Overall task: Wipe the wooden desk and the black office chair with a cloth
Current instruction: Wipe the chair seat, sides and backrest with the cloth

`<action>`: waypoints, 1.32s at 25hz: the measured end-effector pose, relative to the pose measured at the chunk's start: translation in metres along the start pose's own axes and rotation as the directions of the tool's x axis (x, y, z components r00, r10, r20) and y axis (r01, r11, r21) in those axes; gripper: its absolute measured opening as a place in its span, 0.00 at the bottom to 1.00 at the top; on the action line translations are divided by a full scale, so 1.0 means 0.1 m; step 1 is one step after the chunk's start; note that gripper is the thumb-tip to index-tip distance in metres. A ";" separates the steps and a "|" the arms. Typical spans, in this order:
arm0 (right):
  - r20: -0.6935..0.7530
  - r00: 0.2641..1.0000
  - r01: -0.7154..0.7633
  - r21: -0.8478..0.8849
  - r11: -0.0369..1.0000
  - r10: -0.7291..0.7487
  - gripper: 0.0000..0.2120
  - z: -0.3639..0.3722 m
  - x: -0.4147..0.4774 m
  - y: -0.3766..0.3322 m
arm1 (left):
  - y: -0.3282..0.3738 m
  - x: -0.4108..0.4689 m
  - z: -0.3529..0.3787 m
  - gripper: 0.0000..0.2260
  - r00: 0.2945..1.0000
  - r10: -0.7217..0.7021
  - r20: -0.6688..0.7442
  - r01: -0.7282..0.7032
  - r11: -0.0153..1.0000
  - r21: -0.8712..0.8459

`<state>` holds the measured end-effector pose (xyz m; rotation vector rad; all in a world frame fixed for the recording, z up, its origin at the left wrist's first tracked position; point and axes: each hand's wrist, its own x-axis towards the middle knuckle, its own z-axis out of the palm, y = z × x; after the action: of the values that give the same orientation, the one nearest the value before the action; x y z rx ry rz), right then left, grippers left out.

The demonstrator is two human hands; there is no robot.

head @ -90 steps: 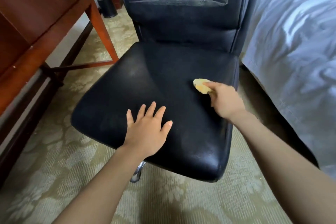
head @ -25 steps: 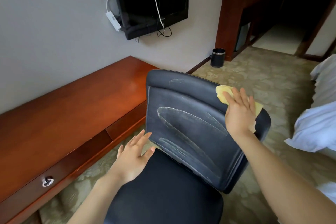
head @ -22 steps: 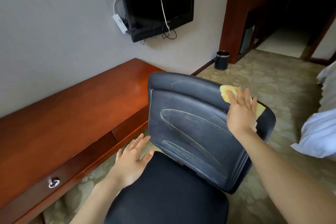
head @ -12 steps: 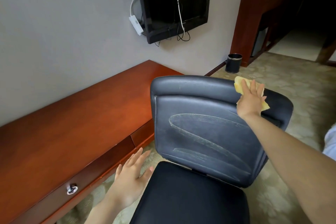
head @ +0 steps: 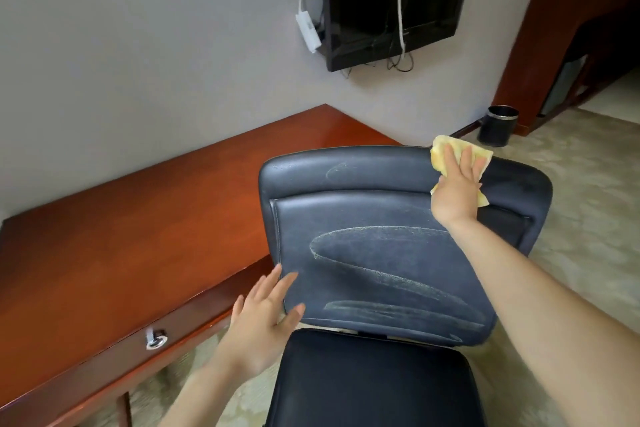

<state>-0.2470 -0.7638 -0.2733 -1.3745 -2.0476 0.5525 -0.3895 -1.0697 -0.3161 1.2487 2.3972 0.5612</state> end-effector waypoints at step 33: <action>0.121 0.389 0.919 0.017 0.394 -0.913 0.25 1.66 -2.25 -1.52 | -1.02 0.32 -1.44 0.15 0.964 -0.056 -0.260 0.055 0.998 -0.012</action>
<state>-0.4002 -1.0306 -0.3542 -0.0092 -2.5108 0.0419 -0.5489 -1.1215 -0.2505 1.1635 2.6341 0.7554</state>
